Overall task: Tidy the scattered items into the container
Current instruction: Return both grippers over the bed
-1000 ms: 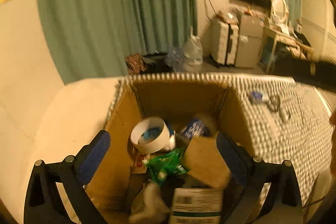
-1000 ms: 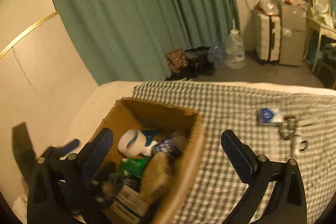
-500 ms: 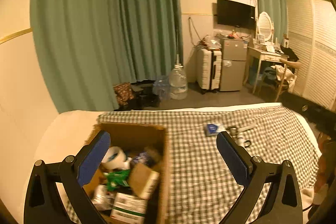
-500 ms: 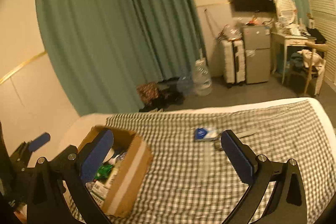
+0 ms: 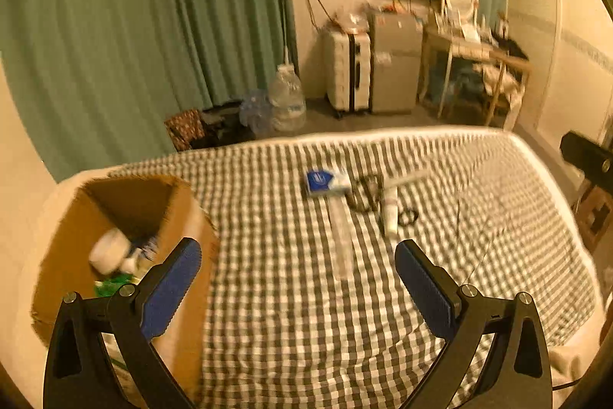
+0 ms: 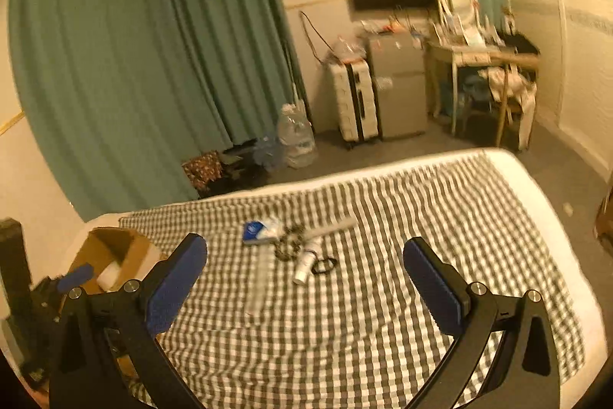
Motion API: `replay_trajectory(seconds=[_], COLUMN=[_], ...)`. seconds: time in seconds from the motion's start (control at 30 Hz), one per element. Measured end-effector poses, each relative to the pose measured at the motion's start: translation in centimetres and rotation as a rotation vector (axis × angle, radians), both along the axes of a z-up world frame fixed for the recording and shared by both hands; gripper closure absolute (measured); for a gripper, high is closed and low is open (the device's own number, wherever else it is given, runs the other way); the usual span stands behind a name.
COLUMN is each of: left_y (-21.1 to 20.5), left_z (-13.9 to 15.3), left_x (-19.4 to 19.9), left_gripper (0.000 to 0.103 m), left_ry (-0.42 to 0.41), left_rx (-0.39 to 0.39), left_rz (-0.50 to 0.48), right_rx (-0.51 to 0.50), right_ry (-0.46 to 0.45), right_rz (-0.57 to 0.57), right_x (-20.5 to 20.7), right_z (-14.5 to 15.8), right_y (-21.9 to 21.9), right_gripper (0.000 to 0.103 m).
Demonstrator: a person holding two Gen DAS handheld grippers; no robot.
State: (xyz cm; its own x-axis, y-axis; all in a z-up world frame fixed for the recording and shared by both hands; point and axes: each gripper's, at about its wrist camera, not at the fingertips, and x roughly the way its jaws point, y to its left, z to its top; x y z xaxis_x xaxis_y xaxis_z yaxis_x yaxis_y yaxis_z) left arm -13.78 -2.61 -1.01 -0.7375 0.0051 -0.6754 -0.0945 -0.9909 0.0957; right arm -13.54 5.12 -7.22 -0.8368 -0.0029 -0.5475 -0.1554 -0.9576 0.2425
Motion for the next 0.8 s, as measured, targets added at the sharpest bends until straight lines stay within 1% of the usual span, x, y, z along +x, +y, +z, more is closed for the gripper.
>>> replay_trajectory(seconds=[0.13,0.17,0.27,0.4,0.5,0.6,0.67,0.7,0.73,0.77,0.8], left_y=[1.5,1.8,2.3,2.5,2.9,3.4,3.9,4.0,4.0,4.0,3.8], left_z=[-4.5,-5.8,-8.8,-11.9,-13.8,-15.2,-16.1,-16.6,-16.9,-17.2,-17.8], left_x=[-2.5,-3.3,-5.0,-6.8,-8.3,-10.0,-11.1,-11.6,-12.0,-12.2,-12.5], left_gripper=[0.000,0.000,0.000,0.000,0.000,0.000,0.000,0.008,0.032,0.050,0.074], left_ry=[-0.093,-0.124,-0.167,-0.177,-0.181,-0.195,-0.202,-0.210,-0.215,-0.214,-0.230], left_rx=[-0.017,-0.011,0.017,0.022,0.017,0.055,0.072,0.085,0.089,0.087,0.095], left_rz=[-0.004,0.000,0.014,0.012,0.015,0.009,-0.002,-0.008,-0.006,0.006,0.012], right_rx=[-0.026,-0.020,-0.009,-0.054,-0.054,-0.039,-0.041,-0.042,-0.042,-0.044,-0.051], right_ry=[-0.052,-0.072,-0.116,-0.158,-0.187,-0.208,-0.220,-0.232,-0.238,-0.247,-0.259], right_rz=[-0.021,-0.021,-0.028,-0.013,0.002,0.014,0.007,0.006,0.003,0.000,0.001], right_x=[-1.2,-1.8,-3.0,-4.9,-6.6,-8.2,-8.4,-8.6,-8.6,-8.6,-8.8], right_z=[-3.7,-4.9,-7.5,-10.9,-12.8,-14.5,-15.5,-16.0,-16.3,-16.7,-17.0], right_y=[2.1,2.3,2.7,3.1,2.8,2.3,2.1,2.3,2.4,2.6,2.9], right_gripper=[0.000,0.000,0.000,0.002,0.005,0.007,0.007,0.007,0.007,0.007,0.007])
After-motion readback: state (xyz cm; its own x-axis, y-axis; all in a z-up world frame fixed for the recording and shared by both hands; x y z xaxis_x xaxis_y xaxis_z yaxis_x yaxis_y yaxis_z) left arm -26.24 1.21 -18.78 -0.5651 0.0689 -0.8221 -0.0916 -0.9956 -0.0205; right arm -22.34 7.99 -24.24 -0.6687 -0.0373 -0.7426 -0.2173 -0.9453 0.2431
